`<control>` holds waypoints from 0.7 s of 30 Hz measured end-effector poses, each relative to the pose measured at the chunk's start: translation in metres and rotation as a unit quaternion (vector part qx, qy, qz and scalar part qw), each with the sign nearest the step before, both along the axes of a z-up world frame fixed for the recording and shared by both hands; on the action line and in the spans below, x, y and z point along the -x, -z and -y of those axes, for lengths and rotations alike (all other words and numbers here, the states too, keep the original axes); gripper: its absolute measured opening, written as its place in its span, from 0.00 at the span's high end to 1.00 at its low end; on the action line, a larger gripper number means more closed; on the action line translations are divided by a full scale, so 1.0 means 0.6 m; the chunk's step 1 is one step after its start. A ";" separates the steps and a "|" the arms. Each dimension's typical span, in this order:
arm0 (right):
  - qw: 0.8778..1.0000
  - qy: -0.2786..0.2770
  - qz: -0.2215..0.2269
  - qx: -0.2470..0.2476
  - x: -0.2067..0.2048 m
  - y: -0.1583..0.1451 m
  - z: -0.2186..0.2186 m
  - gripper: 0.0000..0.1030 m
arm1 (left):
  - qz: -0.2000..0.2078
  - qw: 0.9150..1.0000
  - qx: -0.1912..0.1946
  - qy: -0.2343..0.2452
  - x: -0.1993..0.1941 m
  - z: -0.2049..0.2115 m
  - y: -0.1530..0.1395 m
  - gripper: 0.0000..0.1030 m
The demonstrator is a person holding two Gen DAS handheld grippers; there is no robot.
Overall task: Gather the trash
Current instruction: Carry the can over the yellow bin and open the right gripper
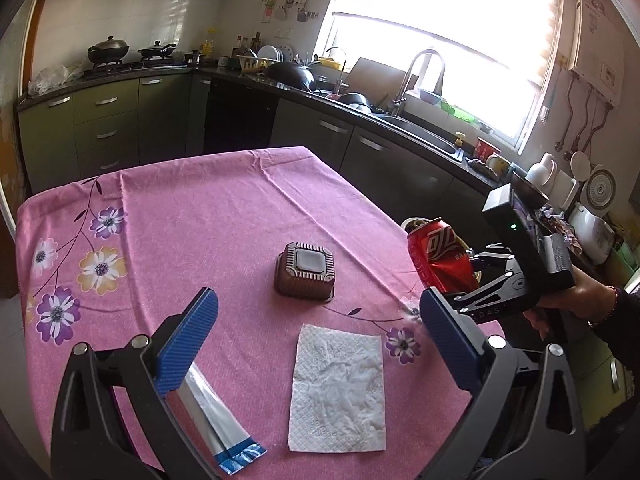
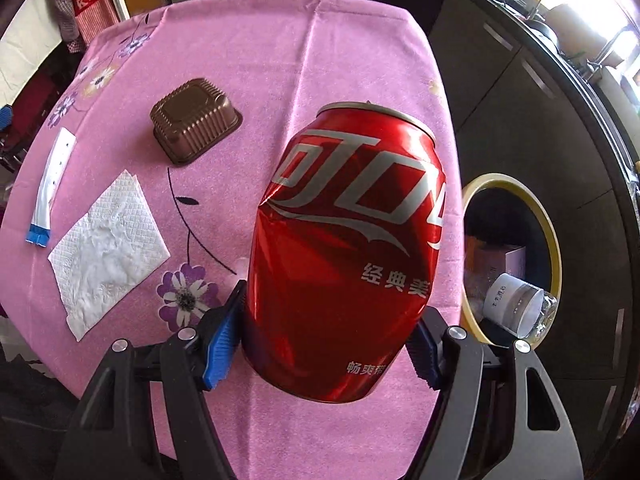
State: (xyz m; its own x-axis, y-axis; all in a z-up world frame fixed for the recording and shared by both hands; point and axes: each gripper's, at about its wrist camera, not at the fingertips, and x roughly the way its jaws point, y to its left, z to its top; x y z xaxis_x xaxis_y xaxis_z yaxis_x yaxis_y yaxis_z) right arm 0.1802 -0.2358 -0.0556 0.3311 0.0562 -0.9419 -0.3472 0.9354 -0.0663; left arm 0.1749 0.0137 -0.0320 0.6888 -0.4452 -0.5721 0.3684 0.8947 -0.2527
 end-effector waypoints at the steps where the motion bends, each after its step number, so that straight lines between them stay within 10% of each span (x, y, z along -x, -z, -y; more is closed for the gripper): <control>1: 1.000 0.003 0.010 -0.011 0.000 -0.013 0.017 0.32 | 0.002 1.000 -0.001 -0.003 -0.003 0.009 -0.001 0.07; 10: 0.991 0.053 0.107 -0.056 -0.017 -0.110 0.234 0.32 | 0.024 0.998 -0.006 -0.063 0.002 0.107 -0.026 0.07; 21: 0.988 0.059 0.072 -0.126 -0.116 0.005 0.376 0.32 | 0.020 0.985 -0.051 -0.164 0.003 0.164 -0.049 0.07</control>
